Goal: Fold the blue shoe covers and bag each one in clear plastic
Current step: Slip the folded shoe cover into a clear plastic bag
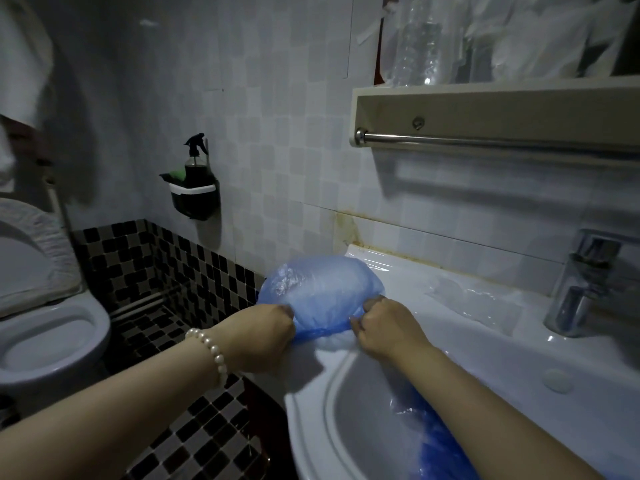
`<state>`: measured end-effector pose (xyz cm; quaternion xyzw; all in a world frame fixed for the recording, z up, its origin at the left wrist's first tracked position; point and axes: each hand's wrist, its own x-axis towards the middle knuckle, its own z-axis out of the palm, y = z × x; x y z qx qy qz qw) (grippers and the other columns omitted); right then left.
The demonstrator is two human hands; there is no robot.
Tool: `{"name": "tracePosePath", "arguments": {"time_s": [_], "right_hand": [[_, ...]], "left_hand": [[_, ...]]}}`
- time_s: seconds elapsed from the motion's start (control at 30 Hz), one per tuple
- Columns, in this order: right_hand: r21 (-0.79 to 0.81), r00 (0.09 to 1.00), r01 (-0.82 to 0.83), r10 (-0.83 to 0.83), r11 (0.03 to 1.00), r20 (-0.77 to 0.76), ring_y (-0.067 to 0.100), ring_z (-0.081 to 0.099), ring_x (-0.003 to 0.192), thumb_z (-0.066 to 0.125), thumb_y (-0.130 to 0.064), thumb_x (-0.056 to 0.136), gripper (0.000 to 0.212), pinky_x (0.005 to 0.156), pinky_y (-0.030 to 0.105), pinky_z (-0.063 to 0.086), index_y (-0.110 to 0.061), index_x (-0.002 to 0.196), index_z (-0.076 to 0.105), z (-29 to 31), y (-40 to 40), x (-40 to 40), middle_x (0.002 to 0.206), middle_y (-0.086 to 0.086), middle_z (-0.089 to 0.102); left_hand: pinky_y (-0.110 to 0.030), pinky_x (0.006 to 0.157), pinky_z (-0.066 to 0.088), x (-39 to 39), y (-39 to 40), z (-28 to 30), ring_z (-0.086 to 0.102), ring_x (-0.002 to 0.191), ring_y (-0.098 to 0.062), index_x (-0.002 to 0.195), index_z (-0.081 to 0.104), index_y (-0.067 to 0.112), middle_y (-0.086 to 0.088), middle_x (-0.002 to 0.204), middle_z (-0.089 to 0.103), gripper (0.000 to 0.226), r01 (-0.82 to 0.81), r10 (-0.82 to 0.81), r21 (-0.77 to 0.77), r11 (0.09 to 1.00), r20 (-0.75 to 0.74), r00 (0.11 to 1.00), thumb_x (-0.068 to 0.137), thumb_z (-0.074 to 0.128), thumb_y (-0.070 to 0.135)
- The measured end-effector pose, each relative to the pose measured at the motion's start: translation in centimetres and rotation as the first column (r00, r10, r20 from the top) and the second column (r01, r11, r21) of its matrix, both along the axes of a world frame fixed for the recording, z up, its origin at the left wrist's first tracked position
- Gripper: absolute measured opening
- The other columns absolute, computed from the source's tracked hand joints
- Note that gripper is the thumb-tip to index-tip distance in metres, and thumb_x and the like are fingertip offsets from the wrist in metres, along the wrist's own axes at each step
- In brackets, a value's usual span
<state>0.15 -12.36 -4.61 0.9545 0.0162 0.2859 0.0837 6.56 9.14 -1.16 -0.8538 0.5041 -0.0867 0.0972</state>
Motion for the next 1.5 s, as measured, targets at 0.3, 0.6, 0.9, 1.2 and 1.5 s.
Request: {"name": "tracePosePath", "arguments": {"time_s": [0.3,0.6,0.9,1.2,1.5], "right_hand": [[0.022,0.993,0.114,-0.114,0.993,-0.005,0.022,0.039,0.021,0.076,-0.001,0.003,0.041,0.029,0.010,0.022,-0.006,0.036,0.051,-0.6,2.0,1.0,0.032,0.005,0.041],[-0.021,0.978,-0.151,0.153,0.988,0.143,0.026,0.053,0.047,0.077,0.009,0.031,0.051,0.034,0.026,0.041,-0.008,0.073,0.054,-0.5,2.2,1.5,0.062,0.010,0.053],[-0.002,0.985,-0.087,0.085,0.996,-0.148,0.031,0.040,0.124,0.071,-0.004,0.065,0.101,0.101,0.038,0.036,-0.018,0.148,0.015,1.3,2.2,1.7,0.139,0.010,0.028],[0.001,0.894,0.104,-0.093,0.995,-0.439,0.028,-0.032,0.138,0.054,0.001,0.087,0.102,0.114,0.051,-0.006,-0.030,0.145,-0.024,1.8,2.7,2.7,0.149,0.004,-0.038],[-0.040,0.699,0.151,-0.136,0.988,-0.702,0.029,-0.025,0.141,0.058,0.005,0.081,0.113,0.115,0.054,0.001,-0.036,0.143,-0.026,2.0,2.3,4.7,0.150,0.002,-0.037]], "left_hand": [[-0.025,0.058,0.052,1.6,0.1,-2.1,0.064,0.064,-0.020,0.082,0.071,0.013,-0.003,0.080,0.066,0.019,0.114,-0.110,-0.221,0.968,0.030,0.993,0.071,0.056,0.015],[-0.024,0.040,0.037,0.9,0.4,-2.1,0.050,0.052,-0.017,0.069,0.052,0.014,-0.002,0.068,0.053,0.009,0.439,-0.352,-0.284,0.852,0.308,0.884,0.073,0.044,0.017],[-0.034,0.068,0.037,0.9,-0.3,-1.5,0.048,0.082,-0.022,0.086,0.053,0.022,-0.003,0.094,0.056,0.009,0.433,-0.294,-0.244,0.868,0.449,0.844,0.078,0.050,0.020],[-0.044,0.112,-0.022,2.8,-0.4,-1.1,-0.037,0.134,-0.018,0.146,-0.010,0.041,0.009,0.151,-0.029,0.087,0.036,-0.036,0.000,0.999,0.016,0.999,0.086,0.051,0.027],[-0.031,0.114,-0.011,4.2,-1.0,-0.4,-0.014,0.145,-0.015,0.151,0.005,0.032,0.004,0.159,-0.010,0.090,-0.063,0.109,0.132,0.989,-0.381,0.918,0.065,0.035,0.032]]}}
